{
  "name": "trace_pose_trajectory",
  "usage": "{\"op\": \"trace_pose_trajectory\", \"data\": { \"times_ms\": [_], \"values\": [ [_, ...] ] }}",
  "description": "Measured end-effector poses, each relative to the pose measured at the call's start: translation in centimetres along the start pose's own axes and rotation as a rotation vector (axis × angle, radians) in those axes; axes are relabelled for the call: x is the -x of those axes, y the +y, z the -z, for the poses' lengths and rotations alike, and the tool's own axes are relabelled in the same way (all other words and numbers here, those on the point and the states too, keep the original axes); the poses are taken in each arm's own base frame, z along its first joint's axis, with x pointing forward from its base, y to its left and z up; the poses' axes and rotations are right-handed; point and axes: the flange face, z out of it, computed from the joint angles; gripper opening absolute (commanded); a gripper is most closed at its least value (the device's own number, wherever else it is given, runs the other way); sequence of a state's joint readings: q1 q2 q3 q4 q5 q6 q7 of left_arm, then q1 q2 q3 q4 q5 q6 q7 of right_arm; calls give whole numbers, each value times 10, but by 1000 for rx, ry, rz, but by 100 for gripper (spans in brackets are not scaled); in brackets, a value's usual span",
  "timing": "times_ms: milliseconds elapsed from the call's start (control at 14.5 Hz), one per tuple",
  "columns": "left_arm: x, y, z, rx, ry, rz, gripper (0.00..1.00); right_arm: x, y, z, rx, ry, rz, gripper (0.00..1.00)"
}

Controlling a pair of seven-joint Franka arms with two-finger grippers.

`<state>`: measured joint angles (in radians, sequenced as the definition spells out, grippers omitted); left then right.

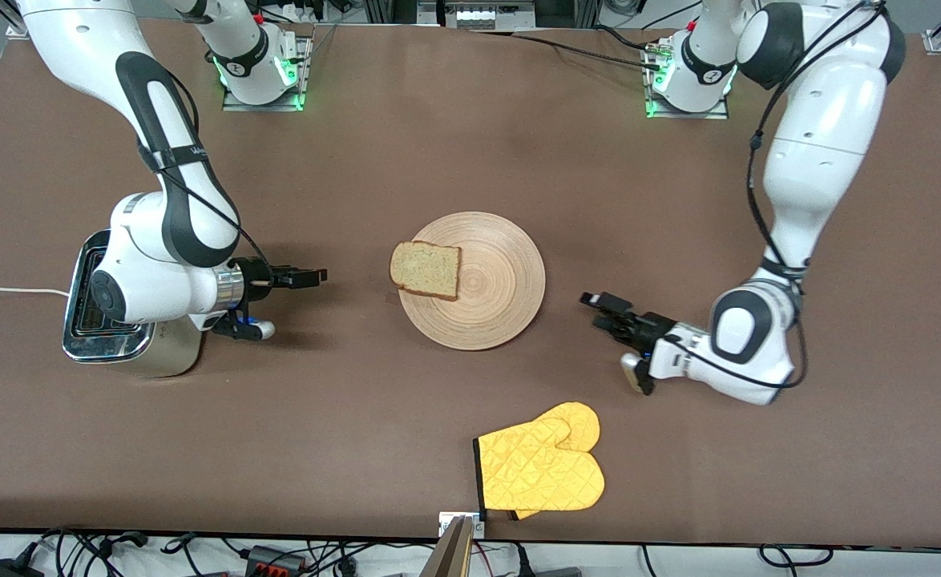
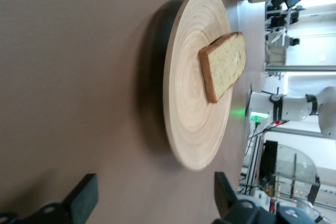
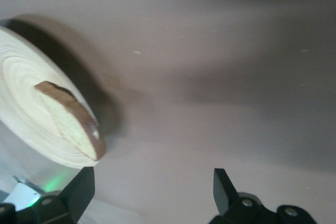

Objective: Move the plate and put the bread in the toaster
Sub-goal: 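Release the plate with the left gripper while the right gripper reaches bread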

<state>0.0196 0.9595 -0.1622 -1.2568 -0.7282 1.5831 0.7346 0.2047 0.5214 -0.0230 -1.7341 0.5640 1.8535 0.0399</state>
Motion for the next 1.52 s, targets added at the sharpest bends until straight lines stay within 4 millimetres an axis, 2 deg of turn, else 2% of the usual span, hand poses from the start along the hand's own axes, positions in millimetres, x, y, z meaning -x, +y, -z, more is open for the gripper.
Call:
{"op": "trace_pose_trajectory", "data": {
  "times_ms": [207, 345, 483, 621, 759, 966, 1034, 1172, 1310, 1448, 1517],
  "values": [
    [38, -4, 72, -119, -86, 8, 100, 3, -18, -14, -1, -7, 22, 100],
    [61, -2, 133, -235, -91, 15, 100, 6, -33, -29, -24, -20, 27, 98],
    [85, 19, 181, -304, -122, 24, 100, 6, -42, -48, -56, -35, 17, 86],
    [99, 47, 221, -426, -165, -43, 100, 2, -47, -67, -61, -31, 11, 78],
    [113, 67, 264, -539, -177, -112, 100, 2, -58, -81, -57, -18, 22, 78],
    [158, 67, 328, -633, -137, -87, 100, 4, -71, -91, -81, -7, 20, 77],
    [171, 73, 346, -662, -120, -81, 100, 4, -73, -94, -100, -12, 10, 77],
    [191, 107, 379, -724, -70, -82, 100, 1, -71, -101, -112, -15, -4, 75],
    [201, 156, 398, -783, -41, -100, 100, -1, -70, -109, -110, -10, -10, 74],
    [200, 193, 399, -807, -24, -106, 100, -1, -74, -119, -103, -2, -5, 71],
    [193, 206, 392, -800, -19, -95, 100, 0, -78, -122, -100, 0, 0, 69]
  ]
}}
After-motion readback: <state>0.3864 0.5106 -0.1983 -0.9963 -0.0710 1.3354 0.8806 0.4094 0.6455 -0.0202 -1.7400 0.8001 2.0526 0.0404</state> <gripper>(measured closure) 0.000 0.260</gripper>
